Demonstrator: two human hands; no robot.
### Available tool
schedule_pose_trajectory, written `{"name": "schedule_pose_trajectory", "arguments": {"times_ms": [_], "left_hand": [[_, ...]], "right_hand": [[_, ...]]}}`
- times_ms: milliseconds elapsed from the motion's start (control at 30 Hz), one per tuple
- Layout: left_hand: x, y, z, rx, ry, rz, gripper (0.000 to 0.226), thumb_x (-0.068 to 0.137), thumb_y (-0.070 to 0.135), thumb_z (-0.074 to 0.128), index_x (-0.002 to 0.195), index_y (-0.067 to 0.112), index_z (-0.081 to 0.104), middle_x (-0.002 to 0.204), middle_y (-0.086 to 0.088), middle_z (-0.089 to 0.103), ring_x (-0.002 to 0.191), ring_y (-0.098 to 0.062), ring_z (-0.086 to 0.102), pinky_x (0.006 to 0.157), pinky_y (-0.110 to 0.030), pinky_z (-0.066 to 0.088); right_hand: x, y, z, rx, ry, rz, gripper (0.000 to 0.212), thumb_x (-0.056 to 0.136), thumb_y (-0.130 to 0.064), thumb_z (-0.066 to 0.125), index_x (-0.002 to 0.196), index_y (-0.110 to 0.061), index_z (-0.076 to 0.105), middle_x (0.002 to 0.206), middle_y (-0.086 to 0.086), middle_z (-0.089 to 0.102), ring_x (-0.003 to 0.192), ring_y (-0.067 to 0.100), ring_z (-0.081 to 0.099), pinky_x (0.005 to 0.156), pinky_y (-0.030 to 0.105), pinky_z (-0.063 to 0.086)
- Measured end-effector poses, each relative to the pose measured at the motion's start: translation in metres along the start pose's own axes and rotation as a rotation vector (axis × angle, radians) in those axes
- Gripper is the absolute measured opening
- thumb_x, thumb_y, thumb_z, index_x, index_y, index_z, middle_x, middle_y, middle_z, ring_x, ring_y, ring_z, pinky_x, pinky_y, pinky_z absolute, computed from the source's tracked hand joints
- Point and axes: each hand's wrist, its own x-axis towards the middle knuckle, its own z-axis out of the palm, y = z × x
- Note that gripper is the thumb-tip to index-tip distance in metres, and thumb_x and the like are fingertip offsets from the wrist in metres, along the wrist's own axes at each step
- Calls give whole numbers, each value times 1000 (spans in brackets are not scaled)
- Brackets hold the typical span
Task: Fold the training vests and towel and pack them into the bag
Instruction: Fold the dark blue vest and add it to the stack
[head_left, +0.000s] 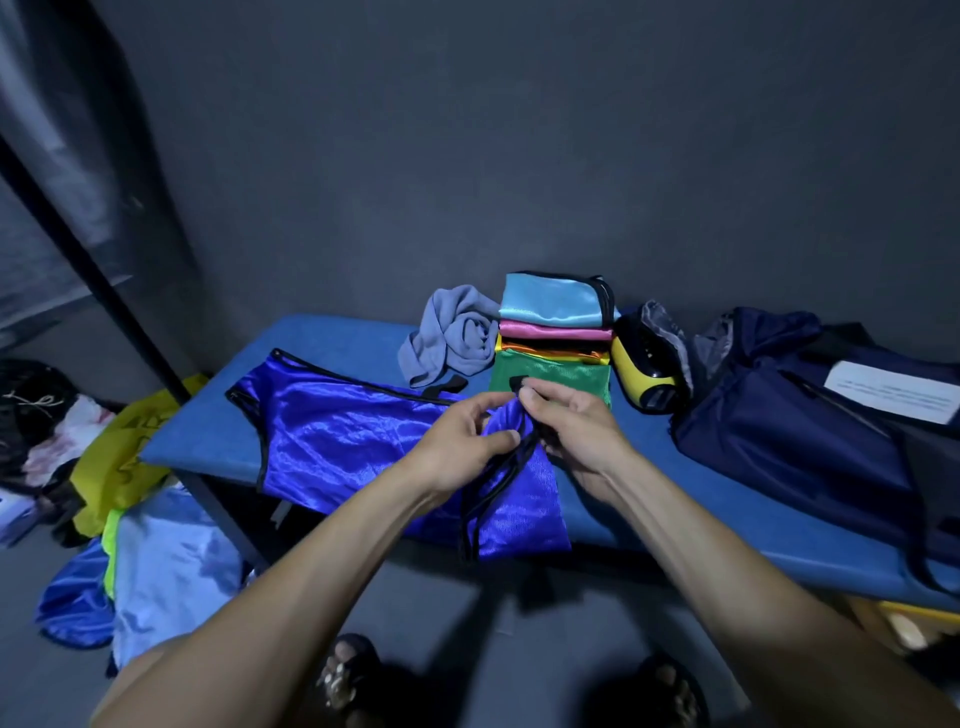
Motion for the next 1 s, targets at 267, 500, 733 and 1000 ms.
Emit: {"name": "schedule_pose_trajectory", "arguments": {"times_ms": [267,500,733,1000], "left_hand": [[-1,3,-4,37,-32,18,58,77,-2,61,131,17,64,115,-15,74,98,-28,67,95,-45,53],[-3,11,1,-193,85,-99,30,106,3,44,87,8,67,72,-4,75,63,-12,72,61,-23,58],[-6,19,0,-429,40,-268,50,109,27,32,126,-5,66,121,-26,70,115,-34,68,101,-42,54],[-9,21,-3,-437,1,-261,51,101,19,24,118,0,68,117,-21,73,101,-27,73,90,-37,59]], "right_hand": [[-1,-2,-2,20,-26,-74,39,91,2,71,129,-6,66,104,18,77,74,18,73,63,25,57],[-5,-4,-6,-175,81,-79,31,95,-8,70,126,-7,67,91,11,77,61,9,61,56,22,45],[-22,-4,5,-404,-72,-206,69,79,-15,88,139,-21,53,102,1,78,91,8,73,86,24,58],[-20,-6,1,-613,-27,-366,60,88,-2,72,143,-19,56,90,-1,77,85,11,70,86,33,57]]}}
